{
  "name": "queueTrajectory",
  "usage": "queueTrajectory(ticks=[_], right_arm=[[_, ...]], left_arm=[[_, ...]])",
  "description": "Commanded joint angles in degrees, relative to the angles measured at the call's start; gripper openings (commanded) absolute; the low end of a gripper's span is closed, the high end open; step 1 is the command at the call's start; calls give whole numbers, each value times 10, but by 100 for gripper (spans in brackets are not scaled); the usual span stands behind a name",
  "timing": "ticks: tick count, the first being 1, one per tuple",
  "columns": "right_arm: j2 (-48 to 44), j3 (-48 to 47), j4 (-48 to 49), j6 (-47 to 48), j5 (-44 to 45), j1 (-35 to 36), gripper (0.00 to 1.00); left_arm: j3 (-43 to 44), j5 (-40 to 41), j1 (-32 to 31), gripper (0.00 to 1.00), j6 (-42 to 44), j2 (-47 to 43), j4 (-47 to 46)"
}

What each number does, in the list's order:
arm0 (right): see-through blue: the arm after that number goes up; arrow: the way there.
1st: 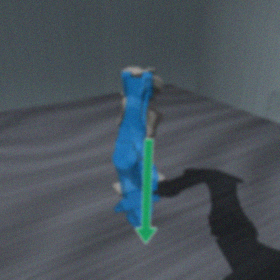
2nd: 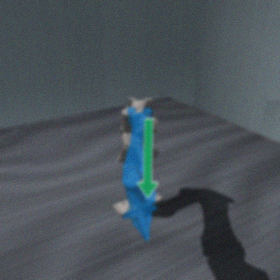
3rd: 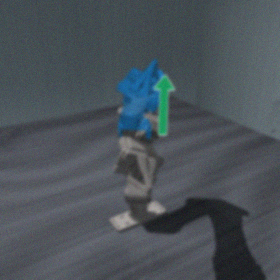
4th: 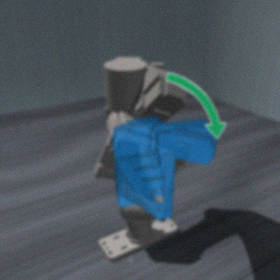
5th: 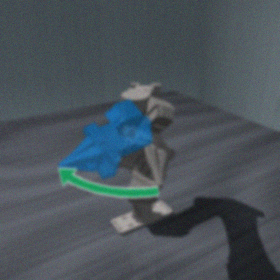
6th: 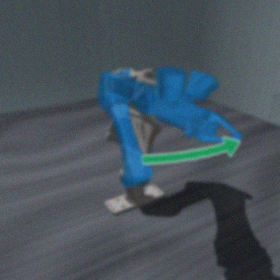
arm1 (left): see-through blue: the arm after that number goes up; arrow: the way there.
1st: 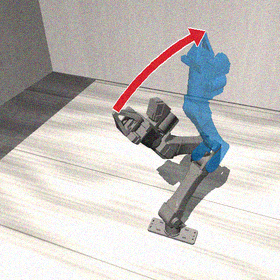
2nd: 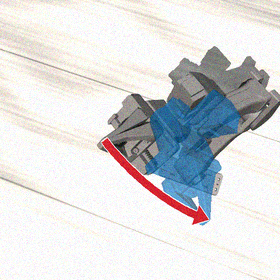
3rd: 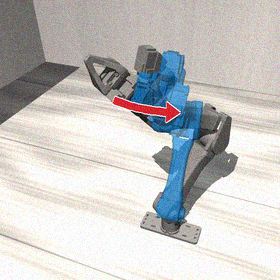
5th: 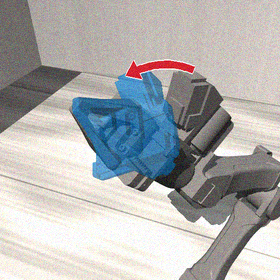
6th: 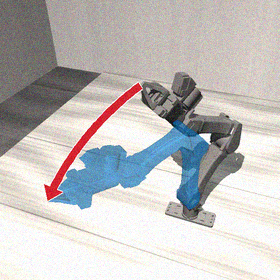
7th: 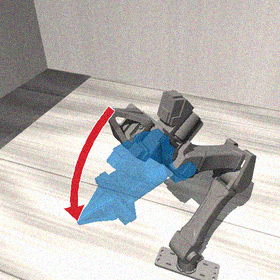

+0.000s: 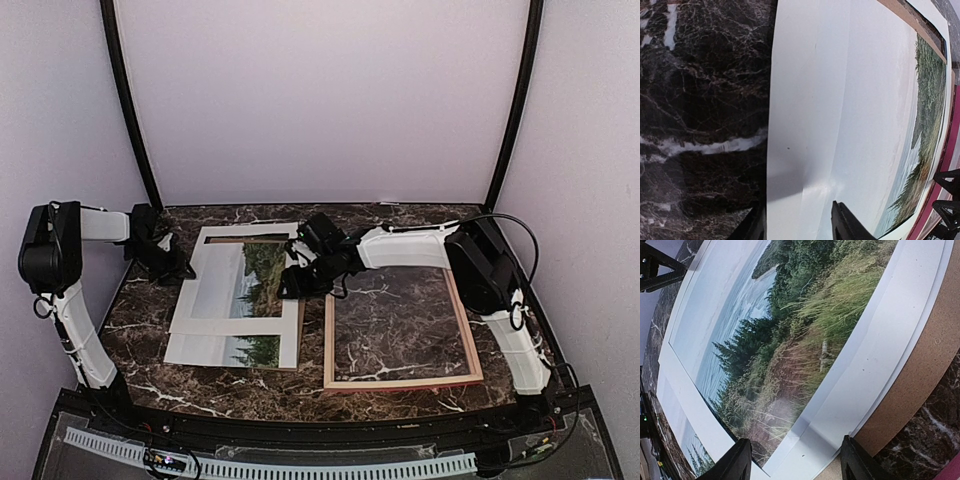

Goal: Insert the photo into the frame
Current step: Pick up the mat board from the photo.

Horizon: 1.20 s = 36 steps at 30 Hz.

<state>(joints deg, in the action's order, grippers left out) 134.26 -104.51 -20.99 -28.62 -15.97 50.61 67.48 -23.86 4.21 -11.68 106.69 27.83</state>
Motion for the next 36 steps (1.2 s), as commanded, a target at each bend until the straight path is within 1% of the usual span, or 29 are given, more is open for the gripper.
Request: queueTrajectory(ticks=[1, 7, 14, 22, 33, 36], right_arm=[[26, -10, 5, -6, -8, 9, 62], [26, -9, 0, -5, -2, 9, 62], [23, -3, -2, -6, 2, 9, 62], [21, -4, -8, -4, 8, 8, 61], [20, -2, -7, -2, 6, 8, 62], [20, -4, -8, 0, 5, 8, 62]], left_arm=[[-4, -23, 2, 43, 4, -30, 10], [-1, -35, 2, 35, 1, -51, 9], [-2, -55, 3, 31, -5, -80, 6], [-3, -87, 3, 23, -11, -95, -1], [-10, -106, 2, 20, -12, -103, -6], [-10, -105, 3, 17, -12, -112, -5]])
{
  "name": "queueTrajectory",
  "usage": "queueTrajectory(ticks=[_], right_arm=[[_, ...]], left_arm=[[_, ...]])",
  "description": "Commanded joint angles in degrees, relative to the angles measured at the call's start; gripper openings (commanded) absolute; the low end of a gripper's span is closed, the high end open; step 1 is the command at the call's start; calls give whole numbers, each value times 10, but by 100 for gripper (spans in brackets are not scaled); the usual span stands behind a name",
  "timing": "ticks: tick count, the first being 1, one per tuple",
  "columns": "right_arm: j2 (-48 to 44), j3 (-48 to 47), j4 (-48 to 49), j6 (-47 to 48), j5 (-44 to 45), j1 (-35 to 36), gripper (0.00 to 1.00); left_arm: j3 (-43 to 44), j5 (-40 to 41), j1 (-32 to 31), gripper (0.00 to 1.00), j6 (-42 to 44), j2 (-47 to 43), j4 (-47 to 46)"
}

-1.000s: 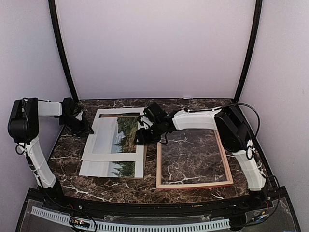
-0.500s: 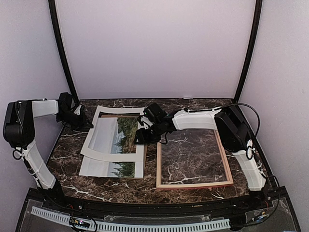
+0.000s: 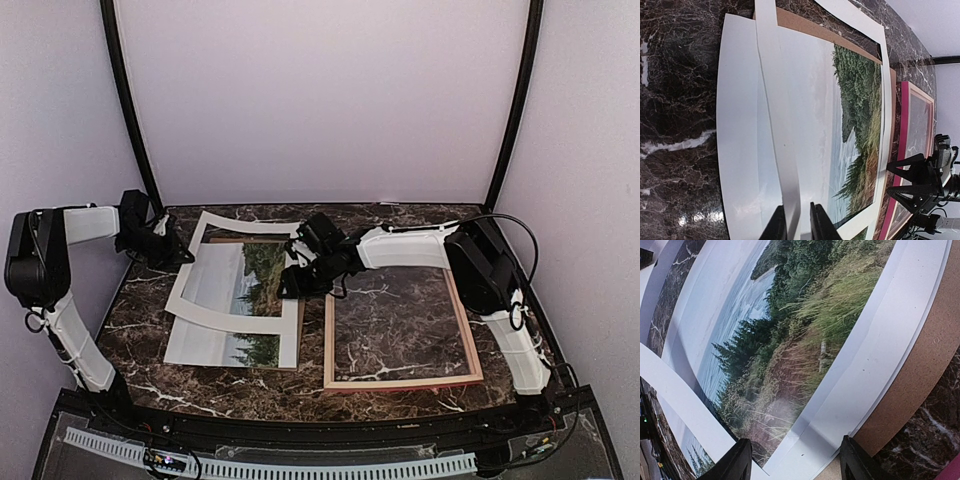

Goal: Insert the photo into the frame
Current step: Pick up the mat board from the photo.

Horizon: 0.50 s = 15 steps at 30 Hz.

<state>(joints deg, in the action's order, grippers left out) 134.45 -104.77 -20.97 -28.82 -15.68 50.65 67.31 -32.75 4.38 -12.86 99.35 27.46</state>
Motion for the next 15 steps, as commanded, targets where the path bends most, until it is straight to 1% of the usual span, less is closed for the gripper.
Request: queueTrajectory(ticks=[1, 6, 9, 13, 15], right_arm=[[18, -2, -8, 2, 1, 8, 62], [8, -1, -8, 6, -6, 7, 64], [-18, 7, -9, 8, 0, 3, 67], [-82, 42, 12, 4, 0, -12, 71], [-116, 61, 20, 1, -2, -21, 72]], left_arm=[[-8, -16, 1, 15, 1, -43, -2], [-9, -17, 1, 7, -1, -56, 1], [-6, -28, 1, 0, -4, -85, -1], [-4, -56, 0, 0, -18, -144, -15], [-3, -76, -1, 0, -38, -175, -27]])
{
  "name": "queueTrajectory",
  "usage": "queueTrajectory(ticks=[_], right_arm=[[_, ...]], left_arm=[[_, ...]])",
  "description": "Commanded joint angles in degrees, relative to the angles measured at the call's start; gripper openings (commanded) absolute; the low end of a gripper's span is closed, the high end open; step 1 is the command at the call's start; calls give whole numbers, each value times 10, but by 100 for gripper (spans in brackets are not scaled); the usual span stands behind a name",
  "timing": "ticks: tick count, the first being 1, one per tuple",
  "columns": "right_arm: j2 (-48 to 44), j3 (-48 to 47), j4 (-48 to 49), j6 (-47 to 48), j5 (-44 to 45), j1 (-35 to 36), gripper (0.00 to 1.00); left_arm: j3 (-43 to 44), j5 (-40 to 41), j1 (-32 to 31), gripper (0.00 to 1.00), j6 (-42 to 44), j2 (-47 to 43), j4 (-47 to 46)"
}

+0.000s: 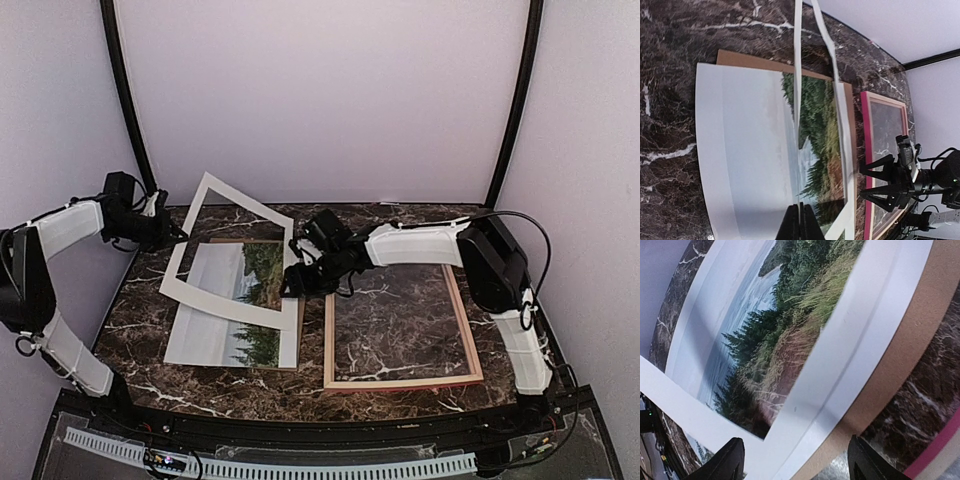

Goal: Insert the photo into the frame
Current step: Pick up the mat board from the photo, then place the mat board on the glass panel.

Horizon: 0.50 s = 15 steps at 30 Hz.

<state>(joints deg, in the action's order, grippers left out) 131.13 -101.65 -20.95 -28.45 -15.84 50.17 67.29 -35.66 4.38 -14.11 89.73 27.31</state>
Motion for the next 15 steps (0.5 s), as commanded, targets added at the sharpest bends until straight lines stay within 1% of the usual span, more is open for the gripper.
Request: queueTrajectory(ticks=[1, 5, 10, 13, 14, 15], right_arm=[[-100, 40, 22, -3, 1, -21, 73], [-173, 93, 31, -4, 3, -41, 74], [-253, 163, 28, -5, 26, -66, 76], [-305, 203, 8, -5, 62, -90, 76], [-324, 217, 0, -8, 75, -100, 76], [-345, 236, -8, -10, 86, -113, 76]], left_arm=[[-2, -63, -2, 0, -33, -89, -31], [4, -100, -26, 0, -82, -146, -70], [36, -99, -132, 0, -145, -170, -116], [77, -100, -203, 0, -181, -155, -154], [88, -99, -217, 0, -196, -150, -162], [108, -98, -246, 0, -207, -139, -176]])
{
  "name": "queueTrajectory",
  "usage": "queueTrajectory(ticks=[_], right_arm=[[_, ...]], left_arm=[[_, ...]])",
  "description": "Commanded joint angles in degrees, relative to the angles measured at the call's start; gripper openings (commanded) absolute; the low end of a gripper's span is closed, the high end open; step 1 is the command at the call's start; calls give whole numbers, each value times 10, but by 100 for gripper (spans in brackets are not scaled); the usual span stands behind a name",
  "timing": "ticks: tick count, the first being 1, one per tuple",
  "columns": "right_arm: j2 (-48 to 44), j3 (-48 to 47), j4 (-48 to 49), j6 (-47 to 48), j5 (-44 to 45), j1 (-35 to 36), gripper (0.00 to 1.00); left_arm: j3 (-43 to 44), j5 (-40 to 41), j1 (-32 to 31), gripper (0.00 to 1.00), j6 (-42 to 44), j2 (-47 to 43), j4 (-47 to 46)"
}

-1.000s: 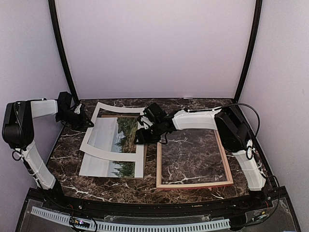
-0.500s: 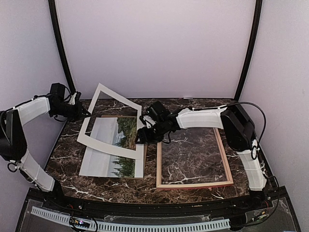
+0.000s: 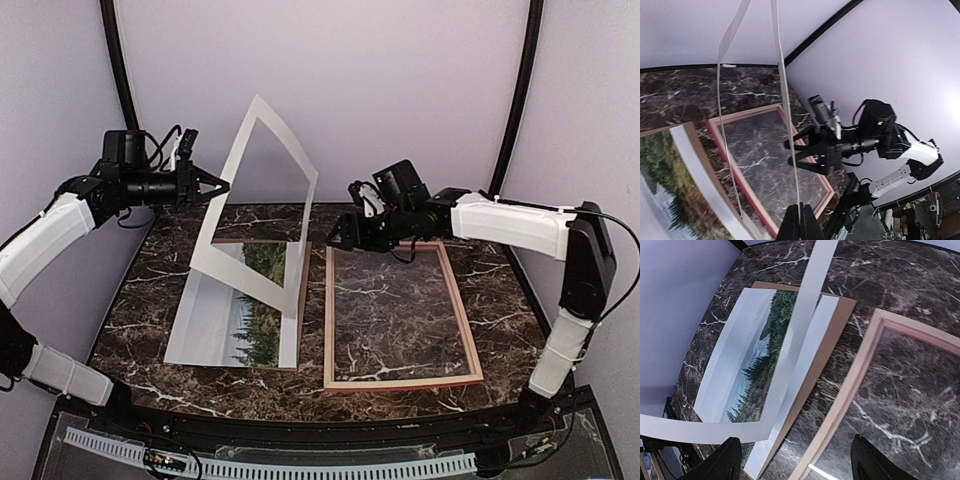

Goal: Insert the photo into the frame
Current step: Place the mat board on the glass panel.

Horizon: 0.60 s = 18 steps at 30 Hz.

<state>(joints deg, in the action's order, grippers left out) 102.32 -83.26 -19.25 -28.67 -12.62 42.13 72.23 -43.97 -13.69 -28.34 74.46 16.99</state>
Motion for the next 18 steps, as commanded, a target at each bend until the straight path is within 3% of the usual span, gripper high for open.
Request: queueTrajectory(ticks=[1, 6, 12, 18], right_arm=[[-78, 68, -28, -10, 62, -46, 76], [-197, 138, -49, -17, 92, -122, 76], [-296, 166, -107, -7, 130, -186, 76], [-310, 162, -159, 14, 182, -207, 77]], left_arm=[[69, -15, -80, 0, -71, 26, -80], [123, -19, -183, 0, -123, 64, -150], [33, 36, -203, 0, -231, 84, -273], [-71, 96, -225, 0, -309, 135, -371]])
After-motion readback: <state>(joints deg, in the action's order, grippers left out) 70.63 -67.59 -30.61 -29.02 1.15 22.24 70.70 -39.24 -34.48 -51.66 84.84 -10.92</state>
